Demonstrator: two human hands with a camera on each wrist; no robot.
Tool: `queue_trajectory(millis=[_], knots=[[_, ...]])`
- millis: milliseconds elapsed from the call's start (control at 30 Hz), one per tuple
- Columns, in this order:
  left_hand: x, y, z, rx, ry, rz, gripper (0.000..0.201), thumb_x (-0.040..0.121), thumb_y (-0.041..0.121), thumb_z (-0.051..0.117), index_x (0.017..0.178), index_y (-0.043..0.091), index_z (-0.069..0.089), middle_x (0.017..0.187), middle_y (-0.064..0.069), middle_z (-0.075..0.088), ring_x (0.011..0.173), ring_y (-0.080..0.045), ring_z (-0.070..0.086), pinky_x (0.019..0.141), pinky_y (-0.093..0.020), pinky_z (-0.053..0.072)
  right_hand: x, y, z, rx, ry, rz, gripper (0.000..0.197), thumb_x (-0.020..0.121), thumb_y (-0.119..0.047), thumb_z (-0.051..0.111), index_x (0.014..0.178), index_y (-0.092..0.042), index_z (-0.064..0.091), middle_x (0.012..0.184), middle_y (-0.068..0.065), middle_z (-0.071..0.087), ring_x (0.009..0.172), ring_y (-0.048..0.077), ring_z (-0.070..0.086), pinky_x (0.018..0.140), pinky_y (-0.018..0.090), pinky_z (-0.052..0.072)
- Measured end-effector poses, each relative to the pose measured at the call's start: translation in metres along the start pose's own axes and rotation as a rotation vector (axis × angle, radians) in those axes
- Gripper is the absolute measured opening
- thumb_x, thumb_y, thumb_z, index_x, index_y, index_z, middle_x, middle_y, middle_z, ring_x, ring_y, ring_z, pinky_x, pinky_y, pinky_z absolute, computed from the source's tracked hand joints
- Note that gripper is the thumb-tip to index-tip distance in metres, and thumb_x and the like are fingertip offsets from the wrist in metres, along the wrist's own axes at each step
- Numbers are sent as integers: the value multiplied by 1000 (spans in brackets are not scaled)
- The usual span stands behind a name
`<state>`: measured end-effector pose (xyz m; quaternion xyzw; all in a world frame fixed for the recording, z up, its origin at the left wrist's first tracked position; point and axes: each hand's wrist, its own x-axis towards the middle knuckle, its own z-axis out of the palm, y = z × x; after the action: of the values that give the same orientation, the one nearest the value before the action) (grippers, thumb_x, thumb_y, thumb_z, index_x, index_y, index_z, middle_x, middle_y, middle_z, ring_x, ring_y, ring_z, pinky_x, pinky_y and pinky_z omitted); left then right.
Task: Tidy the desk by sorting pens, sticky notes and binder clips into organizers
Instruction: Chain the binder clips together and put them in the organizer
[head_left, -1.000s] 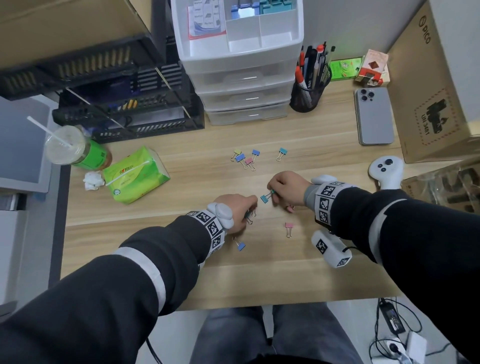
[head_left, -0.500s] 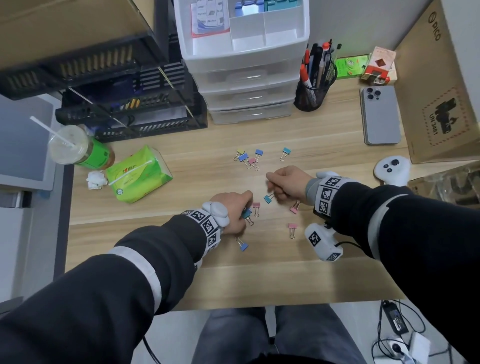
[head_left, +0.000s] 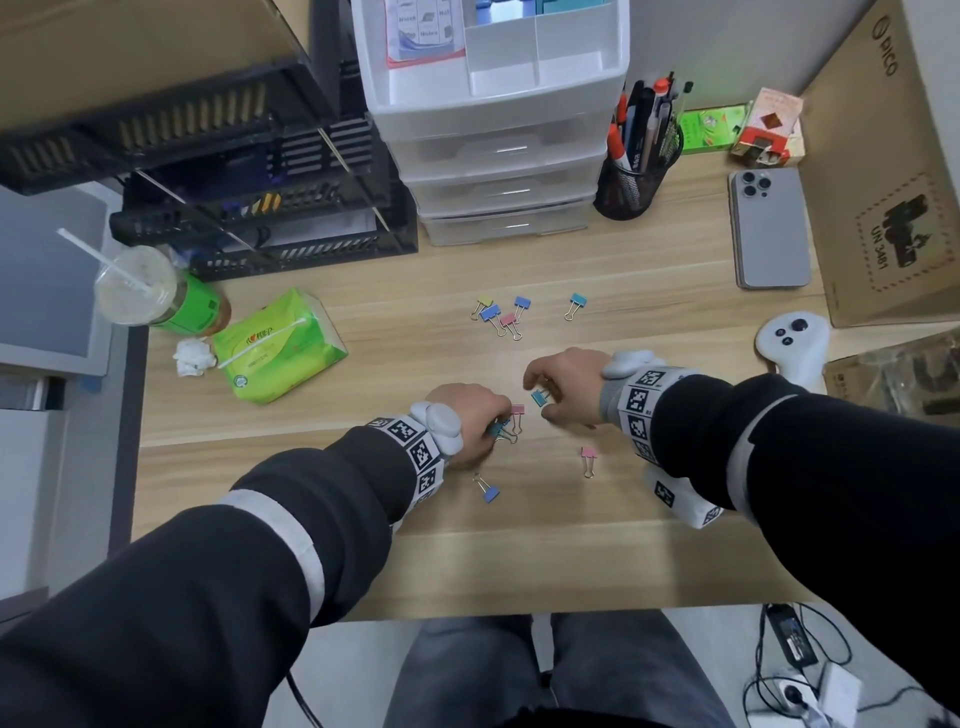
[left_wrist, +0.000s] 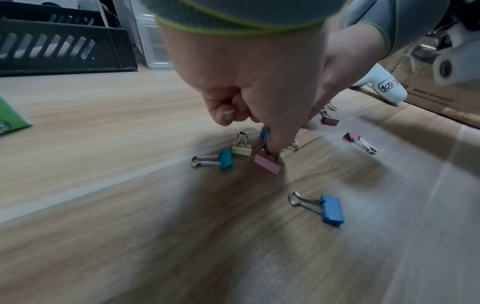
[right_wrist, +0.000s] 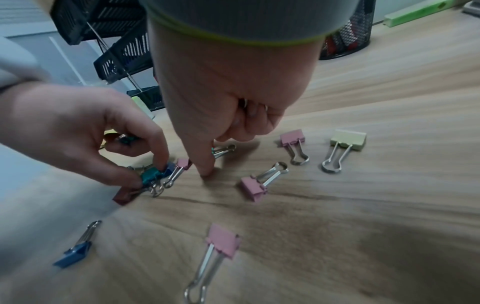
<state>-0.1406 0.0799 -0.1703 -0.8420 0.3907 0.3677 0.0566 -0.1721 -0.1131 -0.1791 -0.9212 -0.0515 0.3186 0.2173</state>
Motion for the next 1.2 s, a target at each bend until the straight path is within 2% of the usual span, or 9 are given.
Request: queue_trajectory(millis=[133,267,400,500,600,767,900,1000,1200], knots=[[-6,0,1,-57,52,-10,32,88,31,52,115,13,58,98,-5,68,84,-30,63,70,-34,51,2,-1,2,-39,-32,14,19,84,-33,68,102,-26,64,88,-9,62,80,20,65,61,28,48],[-11,-3,-2,-90,111,-111,35,91,36,37,107,13,58,94,-7,69,79,-30,62,71,-37,53,0,-5,-1,77,4,120,24,87,-39,58,92,-15,60,82,3,68,58,24,63,62,33,52],[-11,-10,-14,-135,153,-179,37,91,34,33,90,15,64,84,-4,70,74,-28,63,63,-35,51,2,-7,-16,325,116,236,35,95,-28,53,91,6,63,91,23,68,82,36,62,73,38,50],[-12,-16,-24,-130,210,-178,38,100,38,31,82,16,56,76,-2,60,68,-27,56,59,-32,40,4,1,-35,556,134,305,30,95,-20,48,75,-2,60,72,12,69,59,21,61,52,24,47],[-8,-23,-36,-136,205,-187,32,103,34,33,92,14,56,81,-4,61,72,-27,58,63,-35,44,8,16,-52,716,38,330,27,92,-14,46,72,-5,62,69,9,74,43,19,48,43,23,42],[-2,-32,-51,-184,116,-303,29,94,9,43,118,12,58,107,-9,66,85,-28,60,73,-36,48,19,30,-62,755,72,316,24,99,-11,50,85,-4,68,72,6,71,52,11,60,38,17,39],[0,-38,-64,-234,77,-370,40,88,-2,42,125,12,51,104,-11,63,85,-29,59,72,-36,46,36,41,-68,474,193,411,31,101,-15,44,96,7,66,95,20,68,94,37,65,74,31,47],[-2,-42,-66,-249,119,-415,31,88,-2,40,116,9,47,86,-9,58,72,-27,55,62,-36,40,41,40,-69,299,193,492,44,103,-33,40,70,-6,49,72,9,54,85,35,58,72,32,38],[-2,-51,-53,-234,12,-274,30,90,11,42,100,20,69,102,-1,71,90,-28,67,75,-31,54,53,30,-67,78,121,520,55,96,-56,43,69,-9,52,68,7,57,63,25,56,68,33,47]])
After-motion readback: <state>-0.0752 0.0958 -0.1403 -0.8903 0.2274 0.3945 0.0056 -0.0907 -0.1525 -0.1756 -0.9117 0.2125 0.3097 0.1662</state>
